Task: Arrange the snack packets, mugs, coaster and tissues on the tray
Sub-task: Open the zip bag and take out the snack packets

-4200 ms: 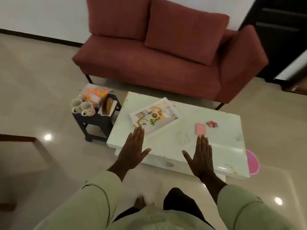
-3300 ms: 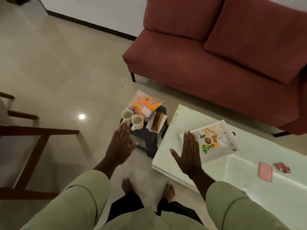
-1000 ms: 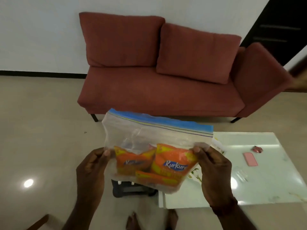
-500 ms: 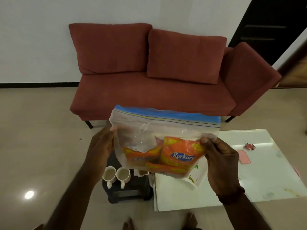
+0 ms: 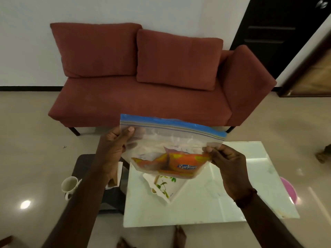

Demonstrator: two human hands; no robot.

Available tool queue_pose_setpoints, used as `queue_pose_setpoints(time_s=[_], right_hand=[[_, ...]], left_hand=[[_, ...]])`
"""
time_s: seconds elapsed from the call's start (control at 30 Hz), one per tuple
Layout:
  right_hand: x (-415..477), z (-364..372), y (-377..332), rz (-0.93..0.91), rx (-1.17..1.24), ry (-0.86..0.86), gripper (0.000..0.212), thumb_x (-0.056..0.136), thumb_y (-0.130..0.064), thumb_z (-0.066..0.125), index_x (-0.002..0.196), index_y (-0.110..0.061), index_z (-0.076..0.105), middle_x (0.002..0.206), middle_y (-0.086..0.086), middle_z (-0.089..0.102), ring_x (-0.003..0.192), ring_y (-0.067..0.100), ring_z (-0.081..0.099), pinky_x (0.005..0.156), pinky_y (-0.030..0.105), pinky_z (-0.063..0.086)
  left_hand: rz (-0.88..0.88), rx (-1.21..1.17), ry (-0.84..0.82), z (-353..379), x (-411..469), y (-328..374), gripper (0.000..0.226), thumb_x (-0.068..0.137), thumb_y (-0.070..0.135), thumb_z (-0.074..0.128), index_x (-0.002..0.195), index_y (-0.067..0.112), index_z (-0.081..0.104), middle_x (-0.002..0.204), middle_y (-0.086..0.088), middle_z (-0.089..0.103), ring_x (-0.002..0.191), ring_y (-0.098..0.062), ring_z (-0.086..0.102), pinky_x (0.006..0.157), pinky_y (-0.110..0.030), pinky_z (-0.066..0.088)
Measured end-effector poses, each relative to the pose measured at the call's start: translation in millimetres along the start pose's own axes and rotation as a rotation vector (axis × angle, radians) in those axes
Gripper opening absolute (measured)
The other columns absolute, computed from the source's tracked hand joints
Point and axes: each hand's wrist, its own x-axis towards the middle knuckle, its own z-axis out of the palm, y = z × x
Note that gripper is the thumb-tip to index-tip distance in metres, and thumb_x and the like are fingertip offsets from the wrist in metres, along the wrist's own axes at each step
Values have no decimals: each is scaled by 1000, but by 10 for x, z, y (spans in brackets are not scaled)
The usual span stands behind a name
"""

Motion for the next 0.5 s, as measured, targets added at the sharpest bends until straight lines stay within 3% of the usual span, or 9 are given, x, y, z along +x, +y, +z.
queue_pose_setpoints(time_s=[0.17, 0.3, 0.37, 0.4, 0.5], right_hand=[[35, -498, 40, 16, 64, -26, 18, 77, -24, 75, 93, -18, 78, 100, 6, 77, 97, 21, 72, 80, 28, 59], [-10, -714, 27, -31, -99, -6, 21, 85, -18, 73, 105, -25, 72, 102, -8, 76, 103, 14, 70, 80, 16, 55], [-52, -799, -56, -227, -387, 66, 37, 81, -30, 76, 115, -28, 65, 112, -20, 69, 109, 0, 62, 87, 6, 45], [-67, -817, -107, -364, -532, 81, 43, 78, -35, 77, 118, -28, 63, 117, -20, 65, 113, -1, 58, 93, 8, 41], [-84, -774, -264, -662, -758, -17, 38, 81, -43, 75, 114, -27, 68, 115, -12, 67, 112, 9, 59, 98, 32, 43]], left_hand=[[-3, -7, 41, 473, -141, -73, 25, 80, 30, 64, 101, 20, 72, 99, 6, 77, 93, -10, 72, 76, -28, 61], [-3, 6, 58, 707, -247, -136, 23, 75, 37, 68, 93, 25, 76, 97, 4, 77, 91, -13, 72, 77, -33, 61], [14, 45, 42, 811, -300, -161, 20, 75, 39, 68, 90, 29, 77, 95, 4, 77, 91, -15, 72, 79, -35, 60], [38, 71, 26, 853, -326, -179, 17, 76, 37, 67, 88, 31, 78, 93, 4, 78, 90, -14, 72, 79, -34, 59], [115, 164, -11, 979, -400, -226, 12, 81, 31, 65, 87, 29, 75, 89, 7, 77, 85, -9, 71, 74, -23, 58]])
